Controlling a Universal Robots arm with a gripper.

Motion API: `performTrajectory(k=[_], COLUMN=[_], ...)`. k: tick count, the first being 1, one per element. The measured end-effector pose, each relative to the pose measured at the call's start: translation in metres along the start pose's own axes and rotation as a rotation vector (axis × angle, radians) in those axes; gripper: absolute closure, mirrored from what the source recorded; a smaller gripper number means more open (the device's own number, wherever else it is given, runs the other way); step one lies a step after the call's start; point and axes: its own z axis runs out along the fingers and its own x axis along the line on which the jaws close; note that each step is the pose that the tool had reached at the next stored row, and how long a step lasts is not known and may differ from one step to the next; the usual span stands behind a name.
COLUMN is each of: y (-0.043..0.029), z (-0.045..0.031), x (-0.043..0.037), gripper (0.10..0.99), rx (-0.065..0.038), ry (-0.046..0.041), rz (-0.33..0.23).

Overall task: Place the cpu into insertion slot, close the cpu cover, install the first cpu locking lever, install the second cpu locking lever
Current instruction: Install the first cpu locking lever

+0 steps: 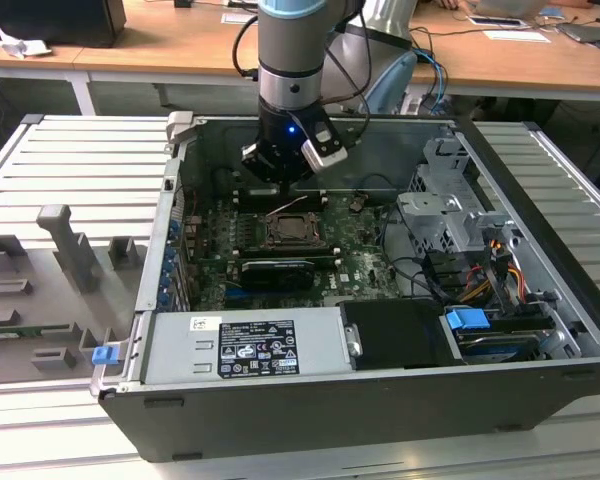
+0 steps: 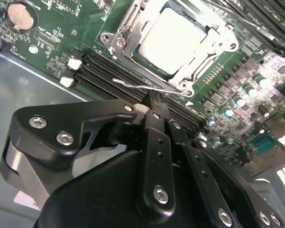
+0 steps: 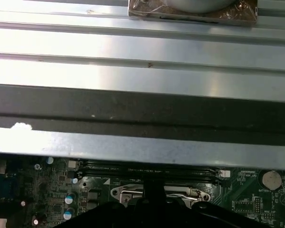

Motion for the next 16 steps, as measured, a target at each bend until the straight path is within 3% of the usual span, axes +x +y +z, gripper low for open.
performTrajectory(k=[5, 16], y=[-0.0006, -0.0006], z=[0.0032, 0.0109], x=[-0.0055, -0.0154], gripper=[0.98, 0.98], rx=[-0.02, -0.018], ry=[-0.0011, -0.0009], rz=[0.0, 0.0])
